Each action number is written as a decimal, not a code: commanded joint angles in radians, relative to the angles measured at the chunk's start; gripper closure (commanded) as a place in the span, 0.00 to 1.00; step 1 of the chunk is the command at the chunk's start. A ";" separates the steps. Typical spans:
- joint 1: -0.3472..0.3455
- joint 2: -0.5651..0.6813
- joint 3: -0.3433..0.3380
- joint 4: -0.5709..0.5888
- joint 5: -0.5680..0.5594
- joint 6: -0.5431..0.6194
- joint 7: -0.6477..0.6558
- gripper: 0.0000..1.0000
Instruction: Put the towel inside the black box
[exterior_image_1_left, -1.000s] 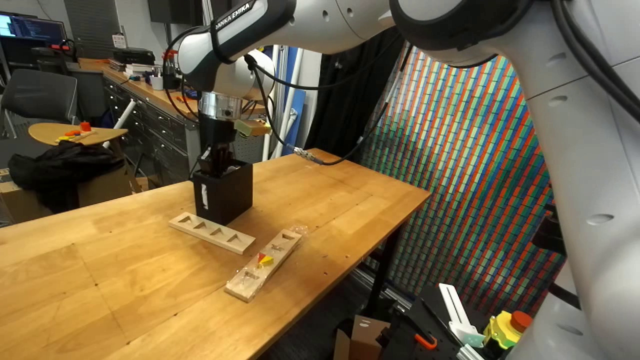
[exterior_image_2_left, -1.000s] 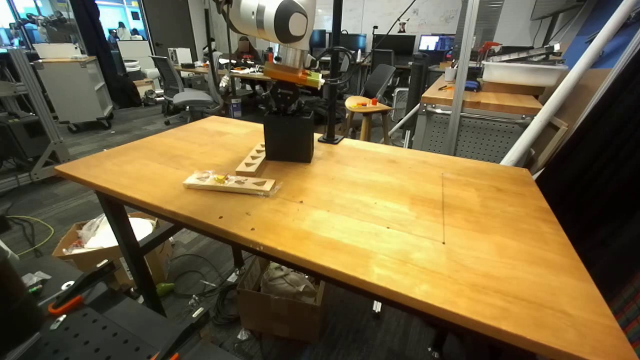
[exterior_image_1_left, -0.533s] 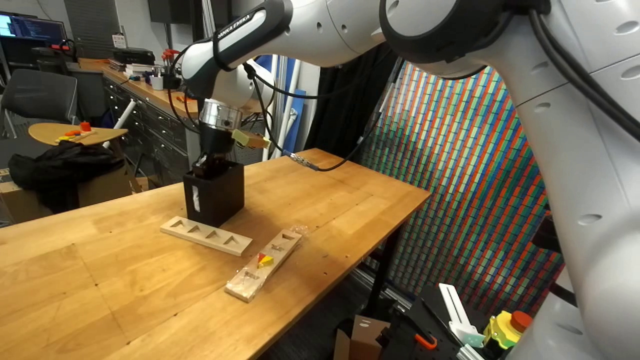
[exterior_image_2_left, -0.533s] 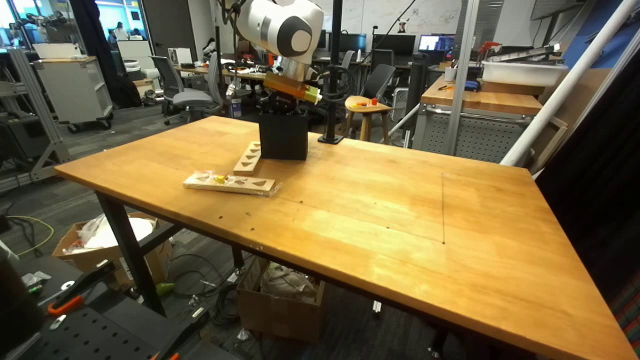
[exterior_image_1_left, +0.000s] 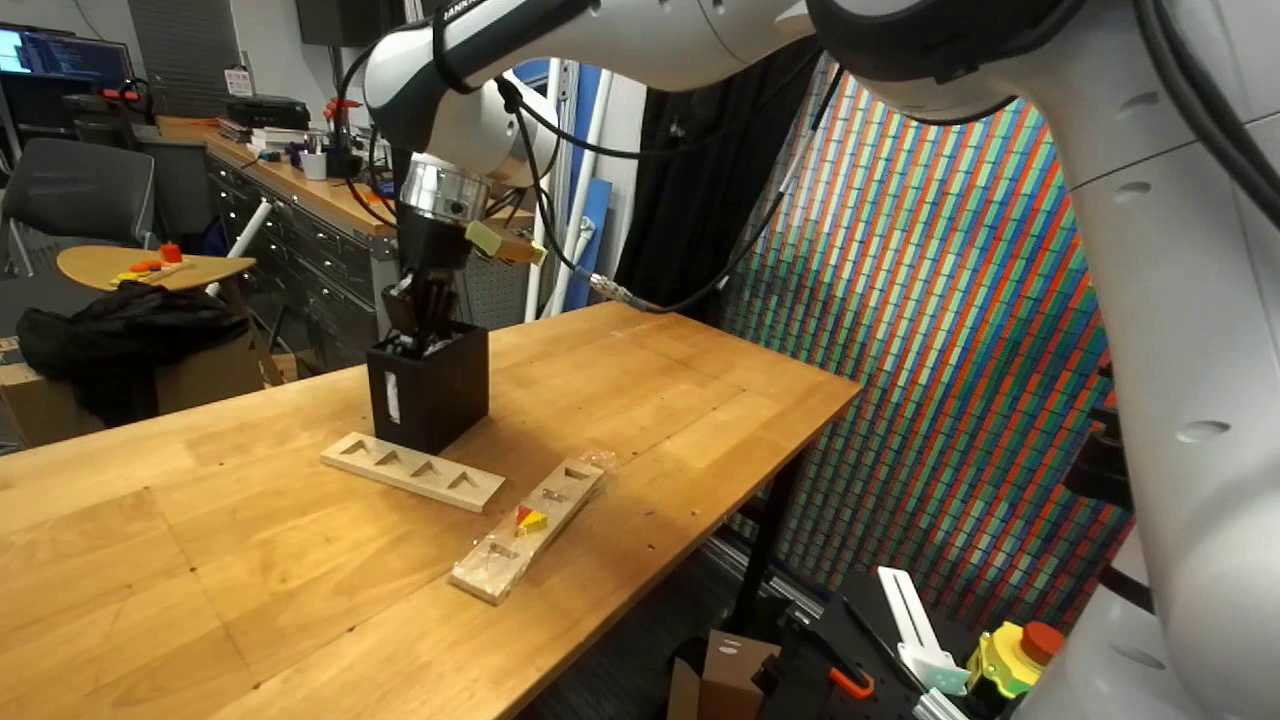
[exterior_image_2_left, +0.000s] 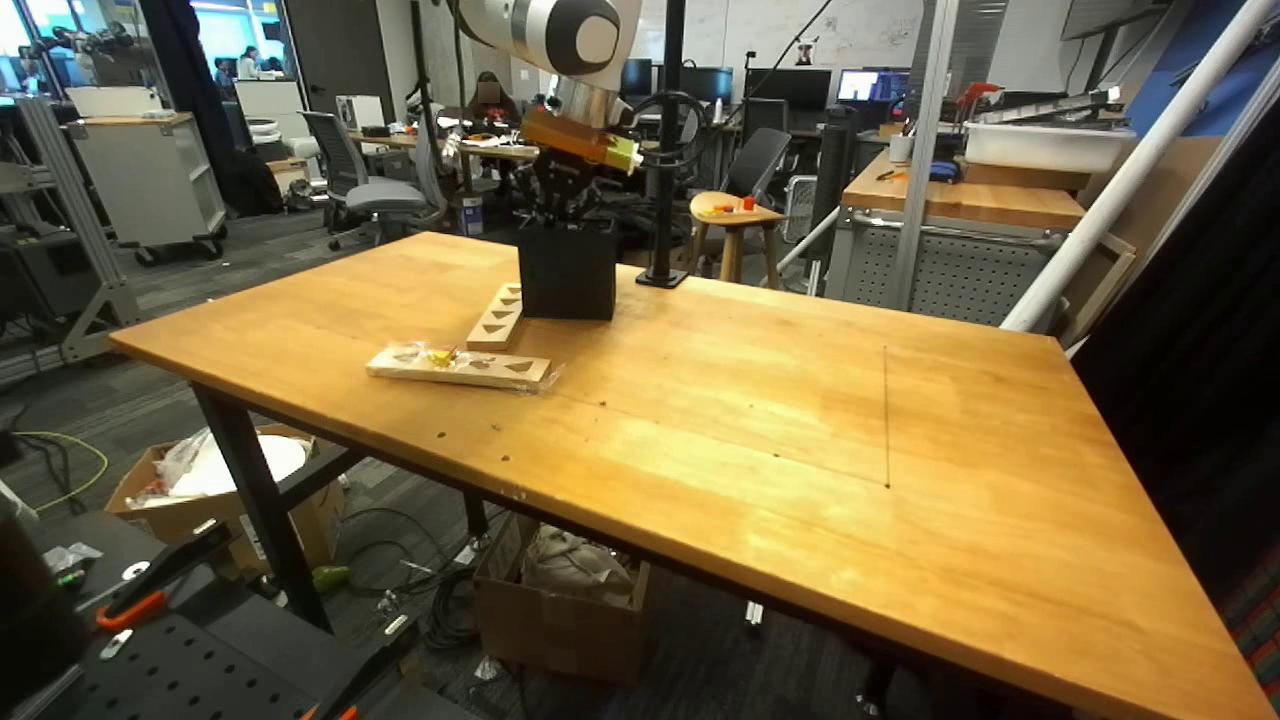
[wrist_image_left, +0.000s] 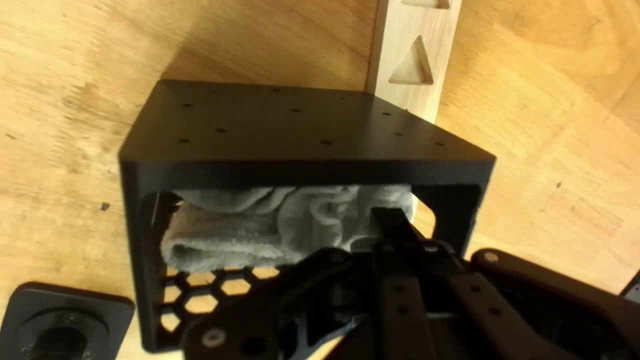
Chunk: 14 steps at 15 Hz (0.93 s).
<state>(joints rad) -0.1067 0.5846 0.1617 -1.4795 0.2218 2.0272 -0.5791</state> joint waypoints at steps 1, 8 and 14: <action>0.021 -0.121 -0.014 -0.080 -0.021 -0.001 0.040 1.00; 0.030 -0.187 -0.018 -0.098 -0.021 -0.004 0.029 0.91; 0.033 -0.226 -0.023 -0.134 -0.027 -0.003 0.029 0.72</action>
